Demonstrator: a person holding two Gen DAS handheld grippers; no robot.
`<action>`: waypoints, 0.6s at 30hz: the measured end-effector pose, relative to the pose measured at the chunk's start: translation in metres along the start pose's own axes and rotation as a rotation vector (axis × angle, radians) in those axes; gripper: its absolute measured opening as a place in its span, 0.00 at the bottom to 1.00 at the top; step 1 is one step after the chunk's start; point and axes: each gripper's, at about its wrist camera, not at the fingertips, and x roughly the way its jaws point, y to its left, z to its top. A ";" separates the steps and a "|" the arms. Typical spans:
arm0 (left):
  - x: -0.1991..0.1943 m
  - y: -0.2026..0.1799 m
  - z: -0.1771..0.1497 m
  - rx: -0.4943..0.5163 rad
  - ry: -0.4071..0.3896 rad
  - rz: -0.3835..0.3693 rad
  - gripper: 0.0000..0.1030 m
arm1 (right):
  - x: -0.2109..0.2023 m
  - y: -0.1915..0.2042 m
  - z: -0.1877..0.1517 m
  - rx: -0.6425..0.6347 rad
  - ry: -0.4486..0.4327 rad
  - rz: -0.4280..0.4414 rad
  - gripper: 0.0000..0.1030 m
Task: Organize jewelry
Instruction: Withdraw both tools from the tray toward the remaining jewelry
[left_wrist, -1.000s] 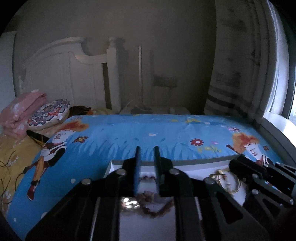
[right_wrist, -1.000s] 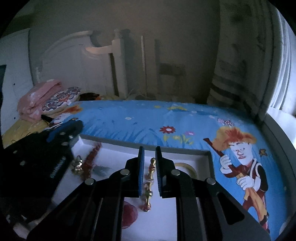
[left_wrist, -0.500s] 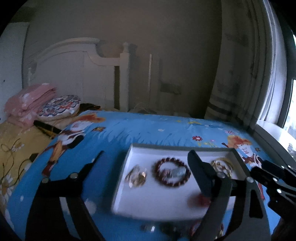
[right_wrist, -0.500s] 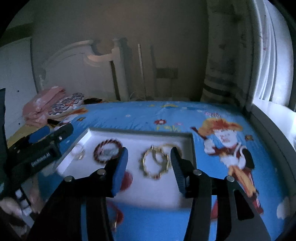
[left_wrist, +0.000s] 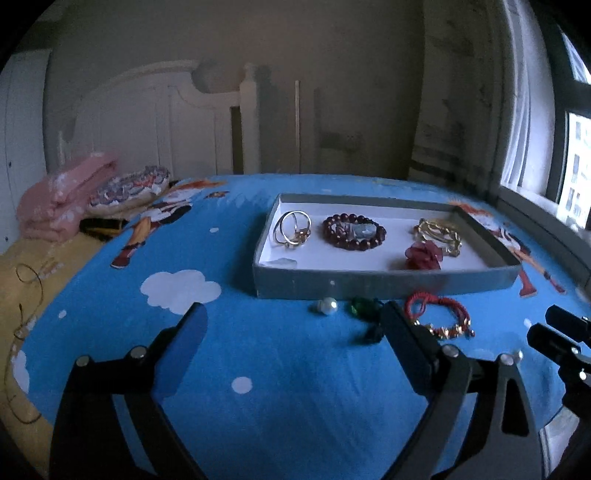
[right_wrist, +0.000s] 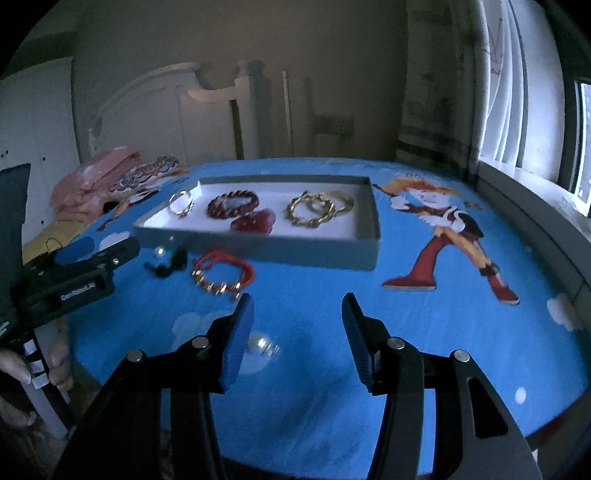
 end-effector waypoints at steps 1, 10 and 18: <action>0.000 -0.002 0.000 0.004 -0.003 0.001 0.89 | 0.000 0.002 -0.004 0.000 0.002 0.006 0.47; 0.005 -0.016 -0.006 0.023 0.015 -0.023 0.89 | 0.007 0.007 -0.010 0.023 0.013 0.041 0.49; 0.007 -0.008 -0.007 0.021 0.001 0.016 0.89 | 0.022 0.024 0.003 -0.005 0.049 0.060 0.49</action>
